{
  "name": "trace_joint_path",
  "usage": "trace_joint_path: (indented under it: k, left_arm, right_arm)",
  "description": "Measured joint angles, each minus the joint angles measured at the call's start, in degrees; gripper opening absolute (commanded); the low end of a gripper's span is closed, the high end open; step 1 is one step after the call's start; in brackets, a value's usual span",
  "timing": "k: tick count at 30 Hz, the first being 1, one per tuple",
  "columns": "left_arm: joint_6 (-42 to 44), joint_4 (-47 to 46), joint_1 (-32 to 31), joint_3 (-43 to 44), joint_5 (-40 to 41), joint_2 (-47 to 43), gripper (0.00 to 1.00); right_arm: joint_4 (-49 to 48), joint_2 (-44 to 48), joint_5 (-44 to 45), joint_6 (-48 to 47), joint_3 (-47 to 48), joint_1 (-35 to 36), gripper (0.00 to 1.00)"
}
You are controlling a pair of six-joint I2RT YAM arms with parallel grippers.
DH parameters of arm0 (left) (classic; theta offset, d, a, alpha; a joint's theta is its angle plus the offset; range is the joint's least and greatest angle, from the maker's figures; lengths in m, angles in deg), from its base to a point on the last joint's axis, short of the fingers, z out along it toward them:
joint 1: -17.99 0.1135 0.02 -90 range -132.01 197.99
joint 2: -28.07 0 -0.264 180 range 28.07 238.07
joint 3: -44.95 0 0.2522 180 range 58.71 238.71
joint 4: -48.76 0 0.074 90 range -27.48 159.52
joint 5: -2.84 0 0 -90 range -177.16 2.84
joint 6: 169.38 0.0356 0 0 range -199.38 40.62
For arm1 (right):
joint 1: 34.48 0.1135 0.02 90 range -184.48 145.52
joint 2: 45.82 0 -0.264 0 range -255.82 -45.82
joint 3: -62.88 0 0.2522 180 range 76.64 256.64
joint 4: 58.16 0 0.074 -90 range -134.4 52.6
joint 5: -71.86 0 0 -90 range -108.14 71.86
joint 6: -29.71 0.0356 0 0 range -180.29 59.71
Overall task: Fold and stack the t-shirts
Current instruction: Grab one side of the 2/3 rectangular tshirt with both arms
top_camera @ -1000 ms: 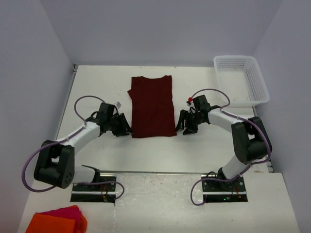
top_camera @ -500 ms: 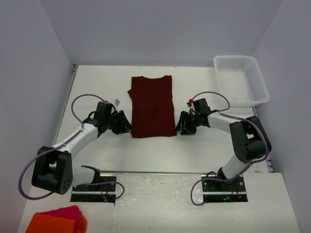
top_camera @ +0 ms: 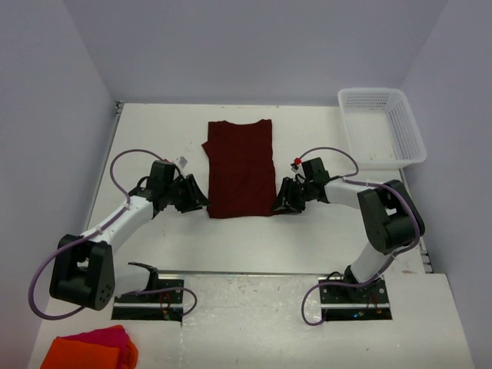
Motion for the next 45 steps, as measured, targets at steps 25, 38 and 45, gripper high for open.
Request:
trace_joint_path:
  k: [25,38,45]
  left_arm:
    - [1.55,1.49,0.59,-0.37,0.68,2.49,0.64]
    - [1.44,-4.33,0.87,-2.60,-2.95,10.64,0.62]
    - [1.09,-8.04,0.87,-2.56,-5.44,12.74,0.59]
  right_arm:
    - [-2.14,-0.72,1.07,1.16,-1.36,1.07,0.00]
    - [-2.14,-0.68,1.11,1.14,-1.36,1.29,0.00]
    - [-2.12,-0.57,1.27,1.14,-1.40,1.62,0.00]
